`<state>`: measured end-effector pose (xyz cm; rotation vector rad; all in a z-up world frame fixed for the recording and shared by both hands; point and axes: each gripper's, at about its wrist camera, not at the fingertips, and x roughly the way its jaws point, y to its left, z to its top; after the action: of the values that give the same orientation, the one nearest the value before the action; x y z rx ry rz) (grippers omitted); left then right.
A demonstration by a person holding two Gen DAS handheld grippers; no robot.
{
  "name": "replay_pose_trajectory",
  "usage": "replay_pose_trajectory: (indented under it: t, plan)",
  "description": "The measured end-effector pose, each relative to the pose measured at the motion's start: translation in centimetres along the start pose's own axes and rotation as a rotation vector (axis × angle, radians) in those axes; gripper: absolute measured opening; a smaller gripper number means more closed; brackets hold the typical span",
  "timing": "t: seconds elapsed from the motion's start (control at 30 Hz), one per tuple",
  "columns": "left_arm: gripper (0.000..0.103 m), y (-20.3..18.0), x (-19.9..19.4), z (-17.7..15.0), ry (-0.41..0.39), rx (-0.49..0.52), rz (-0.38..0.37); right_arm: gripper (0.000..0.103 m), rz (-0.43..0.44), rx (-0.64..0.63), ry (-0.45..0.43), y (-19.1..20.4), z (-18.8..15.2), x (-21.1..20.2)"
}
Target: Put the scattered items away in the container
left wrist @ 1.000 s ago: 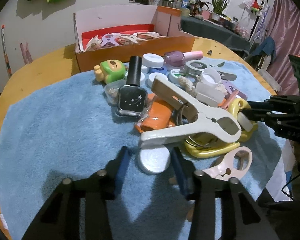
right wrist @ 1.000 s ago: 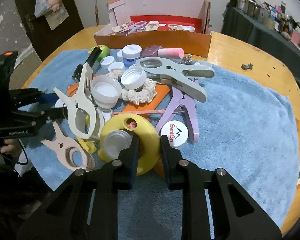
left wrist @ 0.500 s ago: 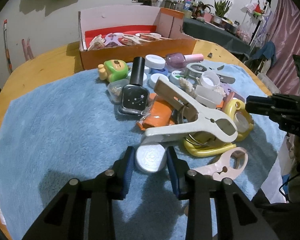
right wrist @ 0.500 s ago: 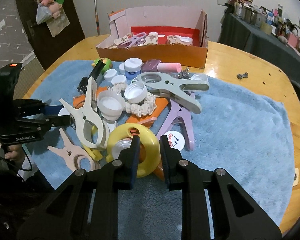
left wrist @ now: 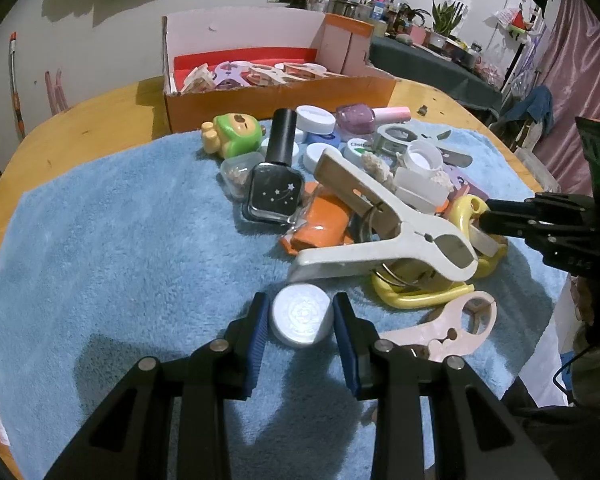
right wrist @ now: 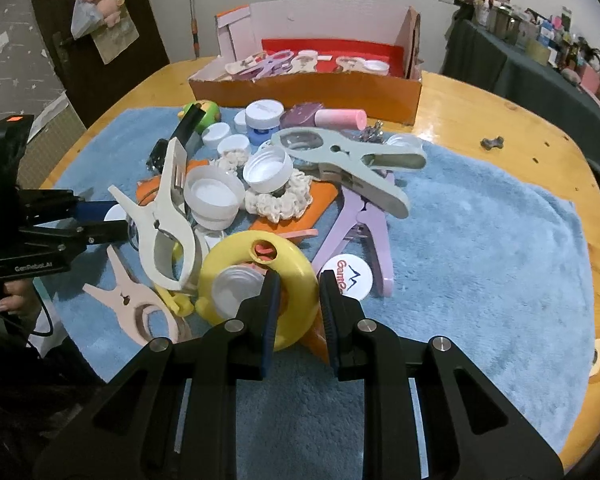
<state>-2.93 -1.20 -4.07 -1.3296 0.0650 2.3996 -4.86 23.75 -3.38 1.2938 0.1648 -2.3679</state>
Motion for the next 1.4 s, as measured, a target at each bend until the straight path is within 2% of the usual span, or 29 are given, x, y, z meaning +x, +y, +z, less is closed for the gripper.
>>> replay_pose_trajectory:
  t: [0.4,0.6,0.8,1.23,1.4]
  plan:
    - [0.035,0.2,-0.3,-0.3,-0.001,-0.021,-0.014,0.019,0.037,0.007,-0.01,0.1,0.2,0.7]
    - [0.035,0.5,-1.0,-0.3,-0.01,-0.042,-0.025,0.018,0.077,0.03,-0.067,0.0,0.5,-1.0]
    - [0.035,0.7,-1.2,-0.5,-0.007,-0.049,-0.022,0.017,0.062,0.024,-0.081,0.0,0.9,-1.4]
    - [0.035,1.1,-1.1,-0.5,-0.001,-0.052,-0.029,0.019,0.039,0.003,-0.056,0.1,0.7,-0.4]
    - [0.035,1.1,-1.1,-0.5,0.001,-0.054,-0.036,0.019,0.025,-0.01,-0.008,0.2,0.7,0.7]
